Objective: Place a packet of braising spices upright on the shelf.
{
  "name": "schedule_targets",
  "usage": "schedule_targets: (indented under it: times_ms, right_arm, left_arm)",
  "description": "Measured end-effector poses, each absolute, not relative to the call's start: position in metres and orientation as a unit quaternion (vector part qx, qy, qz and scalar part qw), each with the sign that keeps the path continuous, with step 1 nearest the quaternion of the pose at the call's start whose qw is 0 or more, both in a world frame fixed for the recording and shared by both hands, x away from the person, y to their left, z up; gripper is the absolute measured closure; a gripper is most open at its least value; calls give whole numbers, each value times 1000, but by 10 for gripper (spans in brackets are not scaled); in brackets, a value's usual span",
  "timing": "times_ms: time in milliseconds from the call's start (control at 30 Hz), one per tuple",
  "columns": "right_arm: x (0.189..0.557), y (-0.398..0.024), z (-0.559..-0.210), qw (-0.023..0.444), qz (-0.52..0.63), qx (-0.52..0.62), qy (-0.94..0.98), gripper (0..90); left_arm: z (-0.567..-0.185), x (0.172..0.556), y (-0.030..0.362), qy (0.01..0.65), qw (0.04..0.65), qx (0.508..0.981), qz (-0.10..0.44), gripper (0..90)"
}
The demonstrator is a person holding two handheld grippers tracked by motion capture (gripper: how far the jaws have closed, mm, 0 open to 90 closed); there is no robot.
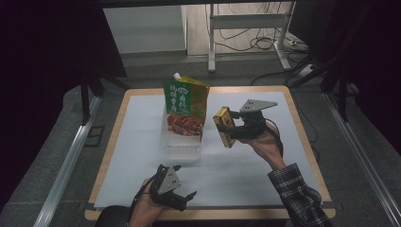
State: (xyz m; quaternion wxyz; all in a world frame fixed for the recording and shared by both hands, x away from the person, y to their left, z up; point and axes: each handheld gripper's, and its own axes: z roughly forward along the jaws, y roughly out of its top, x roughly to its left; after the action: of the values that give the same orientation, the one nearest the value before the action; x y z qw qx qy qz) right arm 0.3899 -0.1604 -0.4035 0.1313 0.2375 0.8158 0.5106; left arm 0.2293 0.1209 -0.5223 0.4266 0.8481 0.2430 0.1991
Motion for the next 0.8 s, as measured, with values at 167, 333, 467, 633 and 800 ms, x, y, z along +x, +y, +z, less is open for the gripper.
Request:
schedule_targets:
  times_ms: [167,333,467,633,800]
  right_arm:
    - [390,-152,-403,130,517,228,815,322]
    - [391,-142,-402,127,525,222,812,322]
    - [392,-134,-402,125,531,217,810,322]
    - [394,-125,-405,123,534,212,809,322]
    - [397,-117,-407,116,542,211,805,322]
  left_arm:
    - [-522,229,121,242,430,847,199,19]
    - [-521,229,122,242,433,846,196,19]
    - [-521,229,122,243,435,845,194,19]
    - [-521,229,123,241,437,845,194,19]
    - [-521,229,123,240,437,845,193,19]
